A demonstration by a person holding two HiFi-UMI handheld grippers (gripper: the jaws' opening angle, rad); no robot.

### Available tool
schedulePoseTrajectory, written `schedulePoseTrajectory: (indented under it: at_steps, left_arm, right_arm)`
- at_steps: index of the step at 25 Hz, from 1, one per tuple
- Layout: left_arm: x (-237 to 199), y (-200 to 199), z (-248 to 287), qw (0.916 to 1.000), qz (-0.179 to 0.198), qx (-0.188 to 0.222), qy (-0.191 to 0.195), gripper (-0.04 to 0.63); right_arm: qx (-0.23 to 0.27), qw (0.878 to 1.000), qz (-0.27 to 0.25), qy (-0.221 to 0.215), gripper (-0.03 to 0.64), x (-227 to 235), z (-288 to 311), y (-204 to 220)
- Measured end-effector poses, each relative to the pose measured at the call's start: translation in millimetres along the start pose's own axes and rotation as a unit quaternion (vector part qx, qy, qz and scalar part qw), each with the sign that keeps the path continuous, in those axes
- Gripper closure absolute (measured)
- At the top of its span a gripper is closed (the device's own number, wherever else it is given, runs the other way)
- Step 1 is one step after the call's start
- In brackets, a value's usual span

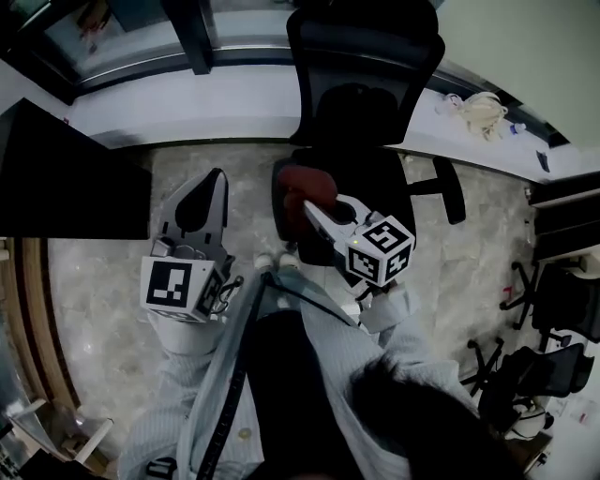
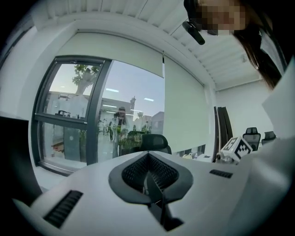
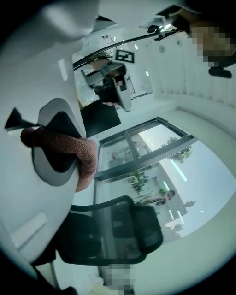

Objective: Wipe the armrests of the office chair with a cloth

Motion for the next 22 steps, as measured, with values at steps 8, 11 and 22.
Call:
schedulePoseTrajectory:
  at_steps: [8,11,22]
  left_arm:
    - [32,-43,-7,0.9987,0.022,0.038,0.027,0.592]
    - [33,-44,-10,0.9979,0.035,0.048,0.026,0.592]
    - [31,-47,-12,0.9985,0.028,0.045,0.013,0.592]
  right_arm:
    - [0.192,0.969,-0.147,0.045,0.583,-73,-33,-126]
    - [0.206,0.967,-0.142,0.043,0.583,-82,-36,-125]
    - [0.194,0.968,-0.15,0.042,0.586,-81,-38,-124]
Point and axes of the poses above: the fingertips, and each gripper's own axes: z forward along the fingers, x to its right, y out of its underside, the point moved 6 cm from there along -z, backward along the fingers, and after that the axes turned 9 degrees about x, right-handed, at the moved point
